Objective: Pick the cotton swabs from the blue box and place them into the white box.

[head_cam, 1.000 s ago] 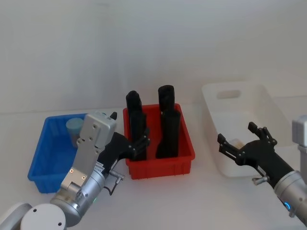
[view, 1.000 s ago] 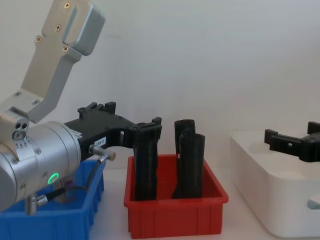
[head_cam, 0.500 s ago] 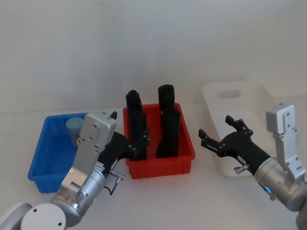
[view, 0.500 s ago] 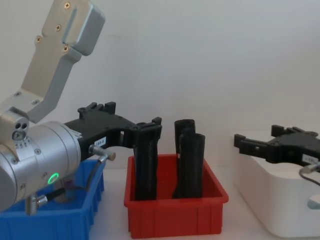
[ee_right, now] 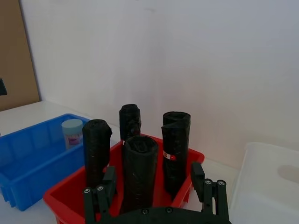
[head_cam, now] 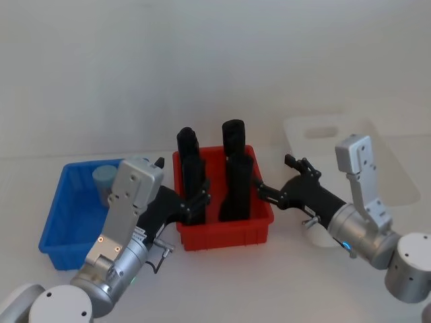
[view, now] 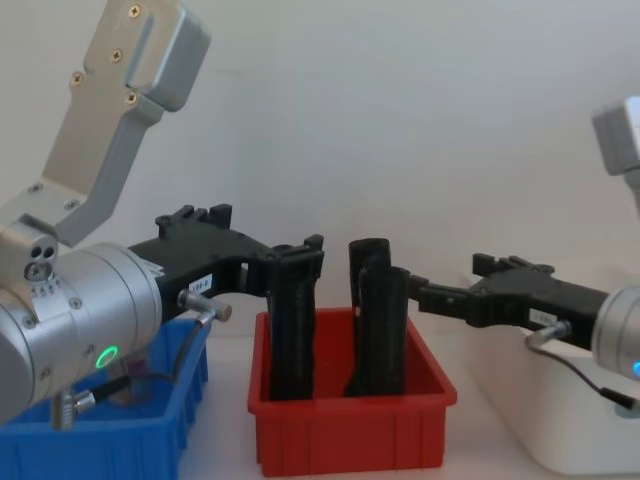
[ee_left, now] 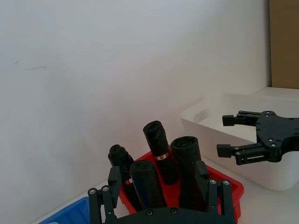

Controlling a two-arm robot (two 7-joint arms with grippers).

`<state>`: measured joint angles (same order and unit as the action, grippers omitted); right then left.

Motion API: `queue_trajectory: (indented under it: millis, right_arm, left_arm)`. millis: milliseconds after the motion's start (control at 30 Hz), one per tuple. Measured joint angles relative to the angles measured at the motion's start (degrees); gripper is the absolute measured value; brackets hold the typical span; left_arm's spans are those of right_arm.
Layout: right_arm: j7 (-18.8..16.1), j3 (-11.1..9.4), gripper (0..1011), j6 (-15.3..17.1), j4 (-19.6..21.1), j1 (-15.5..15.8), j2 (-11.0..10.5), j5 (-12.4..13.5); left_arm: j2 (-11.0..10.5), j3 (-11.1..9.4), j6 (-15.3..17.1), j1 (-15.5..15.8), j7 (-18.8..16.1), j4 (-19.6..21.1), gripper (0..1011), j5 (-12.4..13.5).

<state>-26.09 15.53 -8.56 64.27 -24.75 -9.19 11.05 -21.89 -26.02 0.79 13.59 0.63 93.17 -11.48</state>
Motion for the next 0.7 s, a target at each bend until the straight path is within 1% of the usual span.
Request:
queue_trajectory:
  millis: [100,200,267,333,367,433,533,667,700]
  right_arm:
    - [-1.94,0.45,1001,-2.12,-5.24,-3.13,1.29,-0.58]
    - [-2.88,0.68,1001,-3.23,-8.23,-4.81,2.0,-0.85]
    - [-3.89,0.98,1001,-4.62,-11.71,-6.81,2.84,-1.11]
    - [-4.46,1.14,1001,-5.45,-13.83,-7.97,3.3,-1.25]
    - [-5.01,1.3,1001,-6.34,-16.03,-9.19,3.79,-1.37]
    - [-5.62,1.49,1001,-7.33,-18.72,-10.65,4.38,-1.48]
    - [-6.95,1.82,1001,-9.73,-24.92,-14.0,5.69,-1.64]
    - [-7.93,2.0,1001,-11.6,-29.6,-16.73,6.73,-1.65]
    - [-8.51,2.05,1001,-12.63,-32.36,-17.96,7.2,-1.65]
  left_arm:
    - [0.0,0.0,0.0,0.0,0.0,0.0,1004,0.0]
    - [0.0,0.0,0.0,0.0,0.0,0.0,1004,0.0]
    - [0.0,0.0,0.0,0.0,0.0,0.0,1004,0.0]
    - [0.0,0.0,0.0,0.0,0.0,0.0,1004,0.0]
    - [0.0,0.0,0.0,0.0,0.0,0.0,1004,0.0]
    - [0.0,0.0,0.0,0.0,0.0,0.0,1004,0.0]
    - [0.0,0.0,0.0,0.0,0.0,0.0,1004,0.0]
    - [0.0,0.0,0.0,0.0,0.0,0.0,1004,0.0]
    - [0.0,0.0,0.0,0.0,-0.01,0.0,1004,0.0]
